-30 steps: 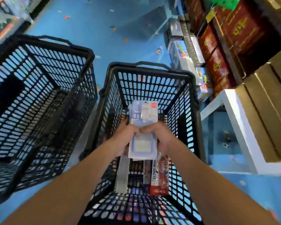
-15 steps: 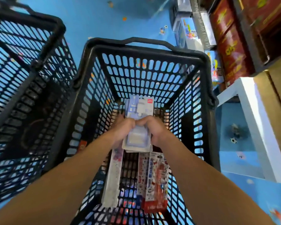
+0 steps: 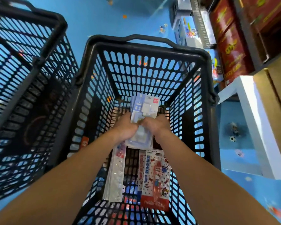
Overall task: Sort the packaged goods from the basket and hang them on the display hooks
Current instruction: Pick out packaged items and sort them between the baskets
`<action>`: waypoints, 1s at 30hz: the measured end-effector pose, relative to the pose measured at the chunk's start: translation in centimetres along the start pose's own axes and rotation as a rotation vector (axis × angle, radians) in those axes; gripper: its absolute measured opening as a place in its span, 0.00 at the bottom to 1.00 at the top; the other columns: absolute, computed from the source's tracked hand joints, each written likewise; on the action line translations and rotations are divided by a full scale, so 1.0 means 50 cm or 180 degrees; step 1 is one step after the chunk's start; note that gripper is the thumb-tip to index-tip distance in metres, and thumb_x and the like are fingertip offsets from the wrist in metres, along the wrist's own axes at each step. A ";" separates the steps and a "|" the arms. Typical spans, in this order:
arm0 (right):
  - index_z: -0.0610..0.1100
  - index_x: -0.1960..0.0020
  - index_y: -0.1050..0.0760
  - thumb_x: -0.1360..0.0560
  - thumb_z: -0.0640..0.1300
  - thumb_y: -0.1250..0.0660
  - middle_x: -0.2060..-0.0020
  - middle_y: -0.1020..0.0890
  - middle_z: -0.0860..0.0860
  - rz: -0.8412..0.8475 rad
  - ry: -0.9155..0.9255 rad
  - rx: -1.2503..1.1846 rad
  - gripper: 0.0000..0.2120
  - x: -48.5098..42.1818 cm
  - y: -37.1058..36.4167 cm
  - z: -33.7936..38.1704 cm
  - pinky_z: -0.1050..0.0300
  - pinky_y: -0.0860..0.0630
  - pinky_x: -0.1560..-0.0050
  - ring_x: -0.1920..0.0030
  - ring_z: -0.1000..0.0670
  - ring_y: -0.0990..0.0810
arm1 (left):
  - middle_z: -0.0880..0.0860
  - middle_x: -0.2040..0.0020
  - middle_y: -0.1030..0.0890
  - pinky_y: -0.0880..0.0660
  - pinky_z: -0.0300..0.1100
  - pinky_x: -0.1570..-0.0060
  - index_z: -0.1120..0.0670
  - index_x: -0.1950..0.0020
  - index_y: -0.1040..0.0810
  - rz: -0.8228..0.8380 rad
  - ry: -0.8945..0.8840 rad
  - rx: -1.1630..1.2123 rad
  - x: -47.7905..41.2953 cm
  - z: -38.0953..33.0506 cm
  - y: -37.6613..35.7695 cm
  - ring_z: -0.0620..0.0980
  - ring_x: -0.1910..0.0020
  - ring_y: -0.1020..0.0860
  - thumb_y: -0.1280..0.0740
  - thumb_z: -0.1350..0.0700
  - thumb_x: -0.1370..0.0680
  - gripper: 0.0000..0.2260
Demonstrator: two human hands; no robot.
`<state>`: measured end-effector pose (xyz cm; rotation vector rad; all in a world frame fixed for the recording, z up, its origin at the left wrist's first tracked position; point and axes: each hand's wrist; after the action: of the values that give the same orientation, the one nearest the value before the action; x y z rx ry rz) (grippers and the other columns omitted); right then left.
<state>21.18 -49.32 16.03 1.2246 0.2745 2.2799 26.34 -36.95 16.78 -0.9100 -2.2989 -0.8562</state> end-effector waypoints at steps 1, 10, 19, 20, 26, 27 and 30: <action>0.47 0.49 0.20 0.34 0.51 0.20 0.53 0.15 0.50 -0.0062 0.0055 0.0108 0.18 0.003 0.002 -0.004 0.54 0.18 0.49 0.53 0.47 0.15 | 0.51 0.34 0.22 0.23 0.48 0.40 0.49 0.26 0.28 -0.0005 0.0022 -0.0043 0.006 -0.002 0.001 0.52 0.37 0.23 0.34 0.60 0.19 0.21; 0.41 0.36 0.27 0.31 0.49 0.23 0.43 0.20 0.45 -0.0273 0.0560 0.0522 0.28 0.115 0.035 0.017 0.52 0.20 0.47 0.43 0.41 0.18 | 0.54 0.36 0.22 0.22 0.50 0.39 0.54 0.28 0.31 -0.0147 -0.0093 -0.0257 0.097 -0.014 0.062 0.55 0.38 0.22 0.34 0.51 0.25 0.26; 0.40 0.20 0.41 0.25 0.46 0.25 0.23 0.33 0.41 -0.0126 0.1396 0.0790 0.40 0.368 0.055 0.034 0.44 0.30 0.28 0.25 0.40 0.32 | 0.53 0.35 0.25 0.24 0.51 0.38 0.59 0.24 0.36 -0.0032 -0.0706 -0.0250 0.306 -0.038 0.165 0.57 0.37 0.24 0.31 0.64 0.20 0.26; 0.40 0.21 0.40 0.24 0.46 0.25 0.24 0.32 0.41 -0.0132 0.1462 0.0790 0.39 0.407 0.055 0.034 0.44 0.29 0.29 0.26 0.40 0.31 | 0.54 0.33 0.25 0.24 0.50 0.37 0.59 0.22 0.37 -0.0034 -0.0784 -0.0293 0.335 -0.035 0.176 0.55 0.37 0.24 0.30 0.63 0.20 0.28; 0.45 0.23 0.35 0.24 0.50 0.25 0.32 0.25 0.48 -0.0131 0.1747 0.0844 0.34 0.663 0.049 0.020 0.53 0.24 0.41 0.34 0.45 0.23 | 0.54 0.36 0.23 0.21 0.43 0.48 0.56 0.24 0.33 0.0186 -0.1124 -0.0657 0.562 -0.030 0.268 0.54 0.43 0.21 0.29 0.58 0.19 0.25; 0.45 0.27 0.32 0.24 0.50 0.25 0.38 0.22 0.49 -0.0153 0.1808 0.0839 0.30 0.704 0.046 0.016 0.56 0.25 0.48 0.40 0.47 0.21 | 0.55 0.37 0.21 0.20 0.46 0.44 0.55 0.27 0.30 0.0206 -0.1169 -0.0730 0.602 -0.029 0.284 0.54 0.43 0.19 0.29 0.58 0.20 0.22; 0.41 0.43 0.24 0.24 0.44 0.25 0.58 0.19 0.51 0.0091 0.1883 0.0662 0.13 0.823 0.028 -0.002 0.57 0.25 0.58 0.57 0.50 0.20 | 0.57 0.50 0.16 0.19 0.46 0.53 0.56 0.47 0.19 0.0435 -0.1180 -0.0950 0.711 -0.007 0.321 0.53 0.53 0.16 0.30 0.60 0.21 0.04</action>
<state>2.21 -28.19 45.86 0.6107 0.7239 2.6446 15.47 -13.56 46.02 -1.4443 -2.4131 -1.0620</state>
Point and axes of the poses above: each hand's wrist, its own x-axis away from the middle knuckle, its own y-axis out of the back of the hand, z = x × y
